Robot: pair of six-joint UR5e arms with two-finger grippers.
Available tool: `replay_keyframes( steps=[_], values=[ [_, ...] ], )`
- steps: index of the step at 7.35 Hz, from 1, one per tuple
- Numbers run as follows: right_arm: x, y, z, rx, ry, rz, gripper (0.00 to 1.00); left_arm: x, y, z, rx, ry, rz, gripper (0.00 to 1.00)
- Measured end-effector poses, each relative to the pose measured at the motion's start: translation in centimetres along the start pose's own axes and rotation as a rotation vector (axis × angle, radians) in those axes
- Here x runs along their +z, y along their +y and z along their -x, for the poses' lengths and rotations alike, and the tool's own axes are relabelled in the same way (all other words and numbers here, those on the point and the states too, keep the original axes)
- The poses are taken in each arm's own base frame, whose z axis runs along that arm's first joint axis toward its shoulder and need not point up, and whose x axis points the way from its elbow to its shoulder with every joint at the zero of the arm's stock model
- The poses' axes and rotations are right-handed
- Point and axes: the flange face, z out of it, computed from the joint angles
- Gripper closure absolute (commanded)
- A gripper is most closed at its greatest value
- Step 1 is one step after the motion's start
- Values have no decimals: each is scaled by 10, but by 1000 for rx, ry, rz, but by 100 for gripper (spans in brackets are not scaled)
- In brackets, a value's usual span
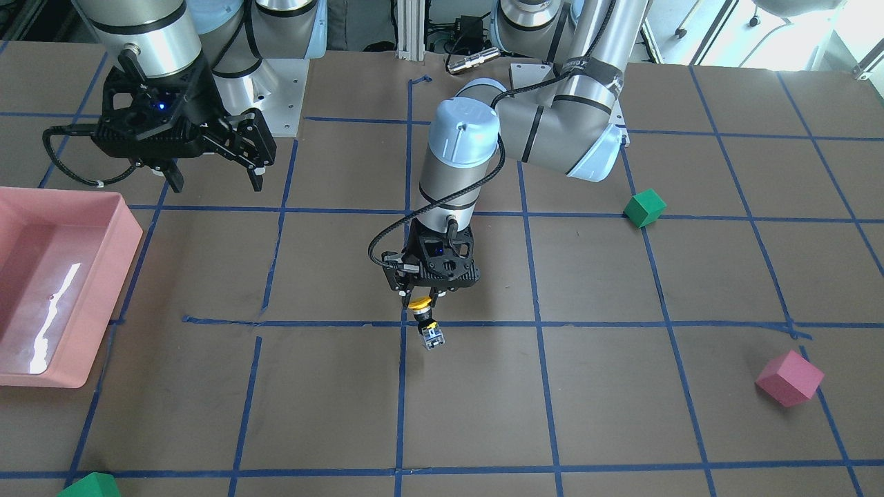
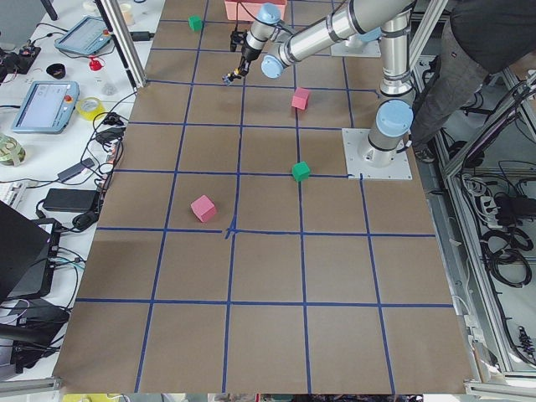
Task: Align button upright
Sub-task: 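Rotate the switch cap-up and set it upright with the left gripper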
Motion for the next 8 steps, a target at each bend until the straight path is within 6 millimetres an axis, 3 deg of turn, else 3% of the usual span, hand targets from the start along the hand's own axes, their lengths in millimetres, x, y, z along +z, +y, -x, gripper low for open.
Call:
replay_keyframes(
  steps=[1, 3, 6, 7, 8],
  values=[
    [0, 0, 0, 0, 0, 0, 0, 2, -10, 0, -128, 28, 95, 100],
    [0, 0, 0, 0, 0, 0, 0, 24, -40, 28, -342, 144, 306, 100],
    [0, 0, 0, 0, 1, 0, 0, 47, -57, 45, -430, 220, 420, 100],
    [0, 0, 0, 0, 1, 1, 0, 52, -58, 46, -436, 233, 434, 94],
    [0, 0, 0, 0, 1, 1, 0, 56, -59, 45, -438, 250, 450, 70]
  ],
)
